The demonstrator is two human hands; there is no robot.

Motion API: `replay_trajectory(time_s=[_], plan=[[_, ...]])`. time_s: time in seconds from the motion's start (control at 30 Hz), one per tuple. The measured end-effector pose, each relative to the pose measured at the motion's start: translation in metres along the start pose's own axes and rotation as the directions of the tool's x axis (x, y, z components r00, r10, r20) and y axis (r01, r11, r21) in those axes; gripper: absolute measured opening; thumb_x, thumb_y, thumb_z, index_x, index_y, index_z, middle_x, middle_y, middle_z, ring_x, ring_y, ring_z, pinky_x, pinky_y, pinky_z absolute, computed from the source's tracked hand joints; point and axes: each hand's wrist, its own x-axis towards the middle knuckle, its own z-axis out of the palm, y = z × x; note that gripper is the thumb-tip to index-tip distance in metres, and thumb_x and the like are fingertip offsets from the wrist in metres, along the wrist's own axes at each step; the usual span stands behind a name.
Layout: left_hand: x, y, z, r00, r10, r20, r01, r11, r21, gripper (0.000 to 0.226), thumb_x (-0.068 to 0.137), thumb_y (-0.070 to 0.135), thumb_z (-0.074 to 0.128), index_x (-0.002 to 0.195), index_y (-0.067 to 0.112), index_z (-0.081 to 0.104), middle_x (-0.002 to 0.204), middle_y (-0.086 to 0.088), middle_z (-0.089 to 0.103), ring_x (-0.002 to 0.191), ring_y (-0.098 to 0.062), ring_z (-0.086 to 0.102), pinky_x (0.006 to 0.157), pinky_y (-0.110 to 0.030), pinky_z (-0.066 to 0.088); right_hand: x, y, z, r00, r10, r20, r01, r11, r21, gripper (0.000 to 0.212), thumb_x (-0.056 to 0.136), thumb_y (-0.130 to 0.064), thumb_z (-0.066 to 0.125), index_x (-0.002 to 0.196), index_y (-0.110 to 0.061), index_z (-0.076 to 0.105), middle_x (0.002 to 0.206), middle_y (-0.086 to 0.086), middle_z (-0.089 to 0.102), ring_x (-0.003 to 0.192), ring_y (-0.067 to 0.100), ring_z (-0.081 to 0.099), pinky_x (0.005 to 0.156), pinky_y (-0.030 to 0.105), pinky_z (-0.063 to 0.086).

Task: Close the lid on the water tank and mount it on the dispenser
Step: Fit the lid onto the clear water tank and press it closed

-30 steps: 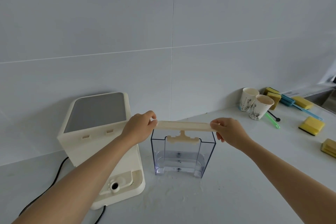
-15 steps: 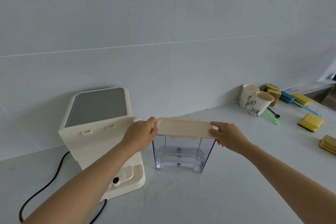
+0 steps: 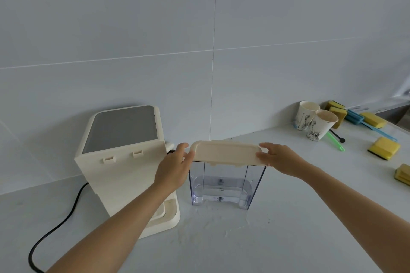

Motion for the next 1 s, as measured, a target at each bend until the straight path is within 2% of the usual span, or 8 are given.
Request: replay_trajectory(time_s=[0.13, 0.2, 0.27, 0.43, 0.6, 0.8, 0.93, 1.0], plan=[[-0.018, 0.016, 0.013, 0.948, -0.283, 0.145, 0.316, 0.782, -0.538, 0.062, 0.091, 0.042, 0.039, 0.143, 0.02, 0.014, 0.155, -0.003, 0.02, 0.14, -0.026, 0.021, 0.114, -0.042, 0.018, 0.012, -0.004, -0.001, 0.999, 0.027, 0.021, -0.03, 0.99, 0.14, 0.057, 0.092, -0.035, 0.04, 0.142, -0.014, 0.023, 0.135, 0.015, 0.049, 0.119, 0.03, 0.047, 0.096, 0.033, 0.035], [-0.025, 0.026, 0.022, 0.902, -0.341, 0.266, 0.429, 0.633, -0.644, 0.069, 0.09, 0.045, 0.039, 0.145, 0.026, 0.0, 0.157, 0.004, 0.006, 0.143, -0.019, 0.012, 0.115, -0.041, 0.012, 0.02, -0.008, 0.002, 0.997, 0.058, 0.048, -0.07, 0.956, 0.284, 0.058, 0.091, -0.037, 0.041, 0.141, -0.013, 0.024, 0.137, 0.013, 0.046, 0.122, 0.03, 0.044, 0.103, 0.037, 0.034], [-0.024, 0.032, 0.031, 0.875, -0.377, 0.303, 0.479, 0.59, -0.649, 0.075, 0.089, 0.048, 0.04, 0.144, 0.027, -0.006, 0.157, 0.003, 0.003, 0.143, -0.02, 0.012, 0.115, -0.043, 0.012, 0.026, -0.01, 0.008, 0.99, 0.108, 0.093, -0.136, 0.911, 0.389, 0.058, 0.089, -0.041, 0.042, 0.139, -0.014, 0.03, 0.13, 0.006, 0.045, 0.115, 0.026, 0.045, 0.097, 0.035, 0.038], [-0.012, 0.035, 0.041, 0.841, -0.47, 0.266, 0.524, 0.592, -0.612, 0.078, 0.088, 0.048, 0.042, 0.143, 0.027, -0.01, 0.156, -0.008, 0.011, 0.138, -0.03, 0.024, 0.112, -0.047, 0.021, 0.031, -0.009, 0.022, 0.988, 0.087, 0.124, -0.136, 0.87, 0.473, 0.049, 0.089, -0.04, 0.044, 0.128, -0.013, 0.045, 0.115, 0.007, 0.053, 0.098, 0.02, 0.051, 0.083, 0.027, 0.039], [-0.001, 0.034, 0.04, 0.863, -0.449, 0.232, 0.491, 0.638, -0.593, 0.074, 0.092, 0.04, 0.037, 0.143, 0.023, -0.014, 0.154, -0.008, 0.019, 0.138, -0.03, 0.024, 0.111, -0.044, 0.022, 0.025, -0.005, 0.02, 0.975, 0.131, 0.177, -0.21, 0.799, 0.564, 0.032, 0.084, -0.037, 0.056, 0.099, -0.009, 0.06, 0.082, 0.004, 0.057, 0.072, 0.015, 0.053, 0.063, 0.023, 0.042], [0.019, 0.031, 0.036, 0.89, -0.4, 0.22, 0.454, 0.726, -0.516, 0.068, 0.094, 0.04, 0.03, 0.143, 0.021, -0.013, 0.155, -0.007, 0.018, 0.139, -0.029, 0.023, 0.112, -0.042, 0.022, 0.012, 0.0, 0.02, 0.962, 0.126, 0.243, -0.229, 0.858, 0.46, 0.045, 0.079, -0.04, 0.061, 0.105, -0.003, 0.063, 0.102, 0.011, 0.065, 0.098, 0.025, 0.061, 0.087, 0.033, 0.052], [0.035, 0.033, 0.039, 0.889, -0.363, 0.279, 0.458, 0.706, -0.54, 0.057, 0.093, 0.043, 0.029, 0.143, 0.019, 0.015, 0.147, -0.007, 0.033, 0.131, -0.028, 0.035, 0.11, -0.041, 0.032, 0.001, -0.008, 0.023, 0.949, 0.115, 0.293, -0.229, 0.892, 0.389, 0.049, 0.076, -0.042, 0.063, 0.104, -0.001, 0.064, 0.087, 0.005, 0.064, 0.078, 0.016, 0.059, 0.082, 0.028, 0.053], [0.04, 0.037, 0.038, 0.883, -0.351, 0.311, 0.468, 0.7, -0.54, 0.042, 0.094, 0.042, 0.03, 0.127, 0.02, 0.041, 0.114, -0.002, 0.053, 0.104, -0.024, 0.05, 0.087, -0.034, 0.046, -0.003, -0.013, 0.027, 0.945, 0.123, 0.303, -0.234, 0.901, 0.364, 0.052, 0.075, -0.043, 0.064, 0.104, 0.0, 0.063, 0.087, 0.007, 0.064, 0.073, 0.013, 0.059, 0.078, 0.027, 0.053]])
